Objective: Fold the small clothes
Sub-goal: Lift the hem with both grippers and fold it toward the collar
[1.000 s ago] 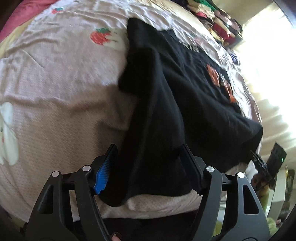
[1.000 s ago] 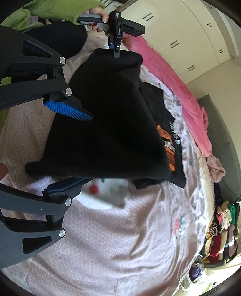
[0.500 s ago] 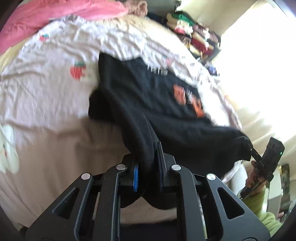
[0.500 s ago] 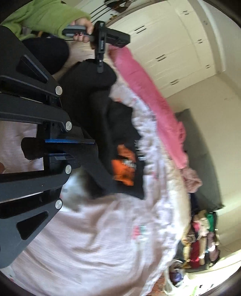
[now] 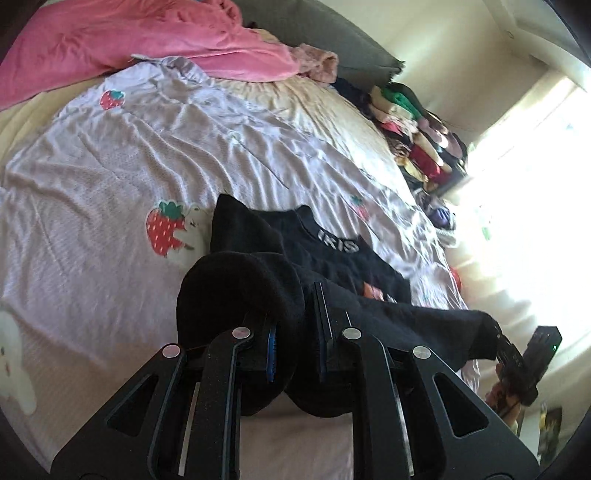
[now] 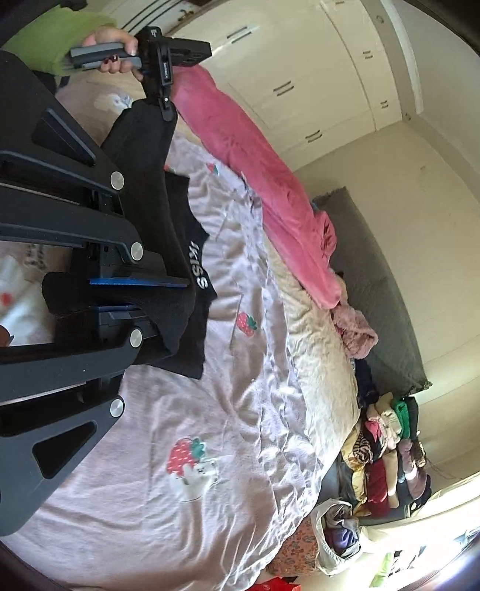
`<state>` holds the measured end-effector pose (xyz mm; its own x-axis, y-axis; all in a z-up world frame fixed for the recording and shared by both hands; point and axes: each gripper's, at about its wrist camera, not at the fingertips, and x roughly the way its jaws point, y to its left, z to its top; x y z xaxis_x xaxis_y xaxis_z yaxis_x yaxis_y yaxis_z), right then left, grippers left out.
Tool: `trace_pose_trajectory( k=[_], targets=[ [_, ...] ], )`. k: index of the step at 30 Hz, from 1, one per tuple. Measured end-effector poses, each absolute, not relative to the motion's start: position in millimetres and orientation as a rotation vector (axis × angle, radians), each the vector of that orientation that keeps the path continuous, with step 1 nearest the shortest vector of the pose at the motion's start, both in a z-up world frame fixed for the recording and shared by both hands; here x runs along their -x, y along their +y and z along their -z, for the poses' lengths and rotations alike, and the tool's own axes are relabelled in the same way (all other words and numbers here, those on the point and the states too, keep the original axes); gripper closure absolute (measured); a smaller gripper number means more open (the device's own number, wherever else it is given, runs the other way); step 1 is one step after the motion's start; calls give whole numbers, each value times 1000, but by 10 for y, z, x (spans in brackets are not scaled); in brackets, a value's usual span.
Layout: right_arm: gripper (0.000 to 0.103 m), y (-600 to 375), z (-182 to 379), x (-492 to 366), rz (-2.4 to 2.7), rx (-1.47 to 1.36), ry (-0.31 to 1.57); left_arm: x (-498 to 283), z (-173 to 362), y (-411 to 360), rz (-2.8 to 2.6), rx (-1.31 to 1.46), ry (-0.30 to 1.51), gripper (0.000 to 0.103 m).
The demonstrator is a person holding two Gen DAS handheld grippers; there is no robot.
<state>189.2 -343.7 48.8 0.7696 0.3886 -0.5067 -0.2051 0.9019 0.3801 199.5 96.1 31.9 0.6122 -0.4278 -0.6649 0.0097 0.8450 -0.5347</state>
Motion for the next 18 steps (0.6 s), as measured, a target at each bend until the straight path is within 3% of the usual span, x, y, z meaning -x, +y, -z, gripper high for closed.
trace_pose_trajectory(
  k=[12, 18],
  targets=[
    [97, -3457, 108, -2684, -188, -312, 781, -2742, 61, 814, 194, 437, 923, 93],
    [97, -3401, 350, -2819, -133, -280, 823, -2791, 246, 826, 188, 383, 919, 87]
  ],
)
